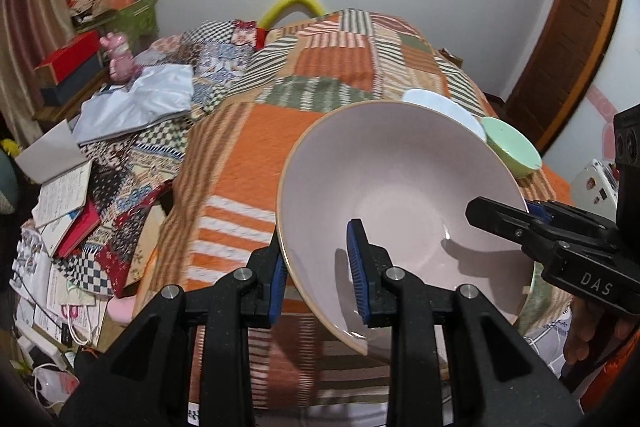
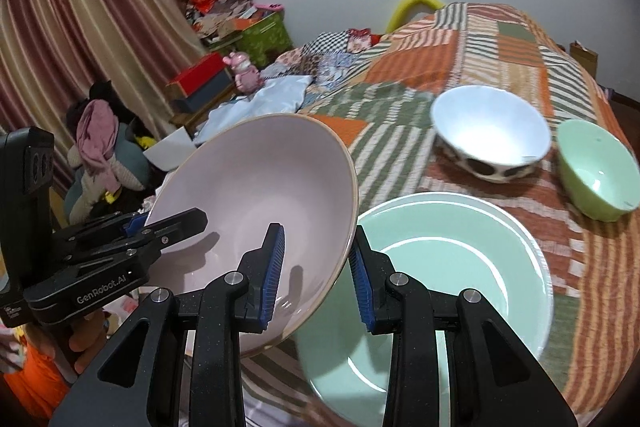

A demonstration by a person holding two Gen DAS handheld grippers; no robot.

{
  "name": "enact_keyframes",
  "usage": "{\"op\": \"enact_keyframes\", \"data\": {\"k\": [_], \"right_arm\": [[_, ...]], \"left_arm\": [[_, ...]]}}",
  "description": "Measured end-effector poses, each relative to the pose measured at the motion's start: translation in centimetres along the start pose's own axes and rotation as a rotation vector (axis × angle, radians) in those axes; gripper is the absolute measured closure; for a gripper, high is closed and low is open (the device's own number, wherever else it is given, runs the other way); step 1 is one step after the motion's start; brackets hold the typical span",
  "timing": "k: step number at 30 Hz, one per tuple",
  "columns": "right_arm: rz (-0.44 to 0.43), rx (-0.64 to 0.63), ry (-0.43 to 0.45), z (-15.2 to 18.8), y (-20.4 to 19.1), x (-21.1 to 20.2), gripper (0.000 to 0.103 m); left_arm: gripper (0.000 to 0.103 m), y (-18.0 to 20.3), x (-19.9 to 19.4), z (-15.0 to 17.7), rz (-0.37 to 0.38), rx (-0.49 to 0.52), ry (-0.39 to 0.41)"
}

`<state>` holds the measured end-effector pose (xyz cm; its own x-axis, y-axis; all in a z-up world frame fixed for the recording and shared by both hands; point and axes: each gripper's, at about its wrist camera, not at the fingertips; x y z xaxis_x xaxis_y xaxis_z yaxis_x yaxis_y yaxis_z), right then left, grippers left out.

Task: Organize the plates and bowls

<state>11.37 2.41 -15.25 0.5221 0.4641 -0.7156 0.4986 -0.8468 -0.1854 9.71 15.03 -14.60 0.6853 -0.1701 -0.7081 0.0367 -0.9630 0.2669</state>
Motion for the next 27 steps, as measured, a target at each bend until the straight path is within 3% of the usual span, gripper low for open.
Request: {"op": "enact_keyframes", "data": {"k": [12,27], "right_arm": [[-0.010,-0.046,-0.101,0.1,-2.6,4.6,0.073],[0.013,-0.067,-0.171,0.2,-2.9,7.5,0.073]], "left_arm": [[0.075,-5.7,1.9,0.9,-0.018,-0.086,-0.050],[0.075,-7.9,4.7,1.7,-0.014,-0.117,-0.093]]}}
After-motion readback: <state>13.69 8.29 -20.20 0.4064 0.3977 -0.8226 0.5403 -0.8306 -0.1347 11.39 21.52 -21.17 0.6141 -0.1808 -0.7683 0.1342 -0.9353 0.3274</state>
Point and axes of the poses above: each gripper's, at about its wrist camera, not at the fingertips, and x roughly the way its jaws point, y to its right, z to its underside, and after that the axes turned 9 degrees about z, right-handed
